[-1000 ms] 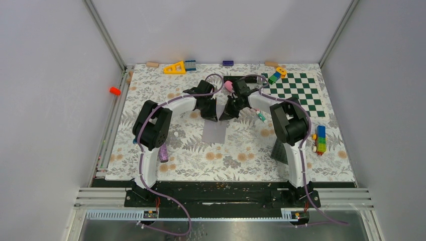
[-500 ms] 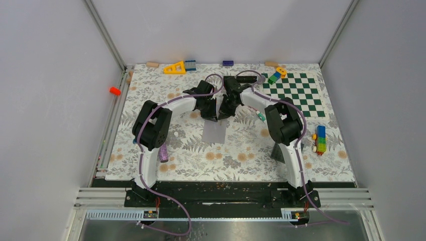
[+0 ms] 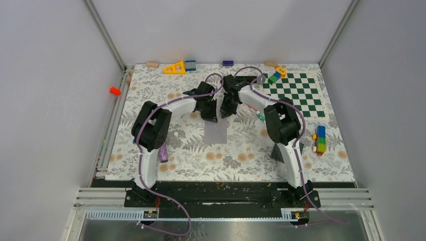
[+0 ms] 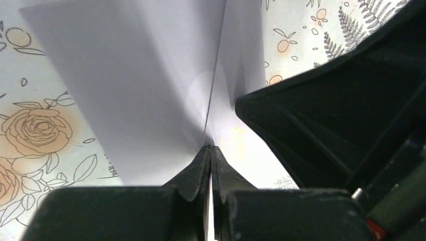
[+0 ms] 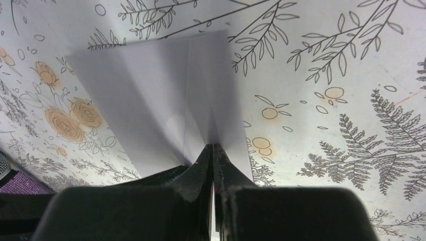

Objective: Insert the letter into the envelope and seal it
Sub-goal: Seal the envelope flap at the center of the board.

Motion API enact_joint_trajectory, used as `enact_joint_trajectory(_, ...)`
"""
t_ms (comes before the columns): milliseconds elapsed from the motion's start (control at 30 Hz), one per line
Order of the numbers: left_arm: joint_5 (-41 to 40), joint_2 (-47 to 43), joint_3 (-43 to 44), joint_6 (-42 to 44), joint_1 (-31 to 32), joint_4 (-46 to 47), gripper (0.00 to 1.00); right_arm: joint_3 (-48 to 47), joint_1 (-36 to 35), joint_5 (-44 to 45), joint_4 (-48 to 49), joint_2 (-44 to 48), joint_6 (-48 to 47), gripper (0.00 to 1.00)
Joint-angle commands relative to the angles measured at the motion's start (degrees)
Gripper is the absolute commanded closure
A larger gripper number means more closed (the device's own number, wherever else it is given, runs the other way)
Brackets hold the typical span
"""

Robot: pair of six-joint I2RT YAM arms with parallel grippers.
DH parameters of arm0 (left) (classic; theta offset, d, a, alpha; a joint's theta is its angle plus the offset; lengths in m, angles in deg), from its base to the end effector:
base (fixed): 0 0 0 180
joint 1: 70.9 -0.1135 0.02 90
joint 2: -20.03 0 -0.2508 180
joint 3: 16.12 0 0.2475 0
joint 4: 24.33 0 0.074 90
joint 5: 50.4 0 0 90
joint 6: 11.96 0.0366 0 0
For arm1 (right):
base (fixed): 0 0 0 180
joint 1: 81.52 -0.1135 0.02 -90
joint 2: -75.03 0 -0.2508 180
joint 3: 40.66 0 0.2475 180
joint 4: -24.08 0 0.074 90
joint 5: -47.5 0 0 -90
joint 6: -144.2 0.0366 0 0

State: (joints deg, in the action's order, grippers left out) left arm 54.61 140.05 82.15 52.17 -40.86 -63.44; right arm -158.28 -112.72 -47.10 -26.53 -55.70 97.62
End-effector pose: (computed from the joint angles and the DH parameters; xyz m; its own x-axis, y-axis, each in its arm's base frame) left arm 0.3663 -0.2228 0.1434 -0.9389 0.0561 -0.3394 0.2034 0.8863 -0.4160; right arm 0.4036 0.2479 0.1484 -0.9329 0.2360 -0.2722 0.1300 0.9252 0.3566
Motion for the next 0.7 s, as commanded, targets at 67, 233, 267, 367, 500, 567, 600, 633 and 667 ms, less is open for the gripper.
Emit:
enact_joint_trajectory(67,-0.9,-0.2,-2.9,1.2,1.0,-5.8,1.0,-3.0,-1.6,3.5,-2.6,-1.7,0.2,1.0)
enact_joint_trajectory(233,-0.8,1.1,1.5,-0.2,0.7,-5.7,1.0,-1.0,-2.4,2.1,-2.2,-0.9,0.7,1.0)
enact_joint_trajectory(267,-0.9,1.7,2.7,-0.4,0.5,-6.2,1.0,0.1,-2.6,1.5,-1.8,-0.4,0.5,1.0)
enact_joint_trajectory(367,-0.4,4.0,5.3,-1.6,-0.2,-7.2,1.0,2.4,-2.8,0.0,-1.0,0.7,0.5,1.0)
enact_joint_trajectory(500,0.0,5.1,6.9,-2.4,-0.4,-6.7,1.0,3.7,-2.9,-0.5,-0.2,1.3,-0.3,1.0)
enact_joint_trajectory(567,-0.4,5.6,7.8,-2.6,-0.6,-6.7,1.0,3.2,-3.1,-0.5,-0.2,1.1,-0.6,1.0)
enact_joint_trajectory(600,-0.4,5.9,8.2,-2.7,-0.6,-6.7,1.0,3.0,-3.1,-0.5,-0.2,0.9,-0.8,1.0)
enact_joint_trajectory(633,-0.3,6.4,8.8,-2.9,-0.7,-6.7,1.0,2.7,-3.1,-0.6,-0.2,0.8,-1.0,1.0)
enact_joint_trajectory(667,-0.3,6.8,9.3,-3.1,-0.7,-6.8,1.0,2.6,-3.1,-0.7,-0.2,0.7,-1.2,1.0)
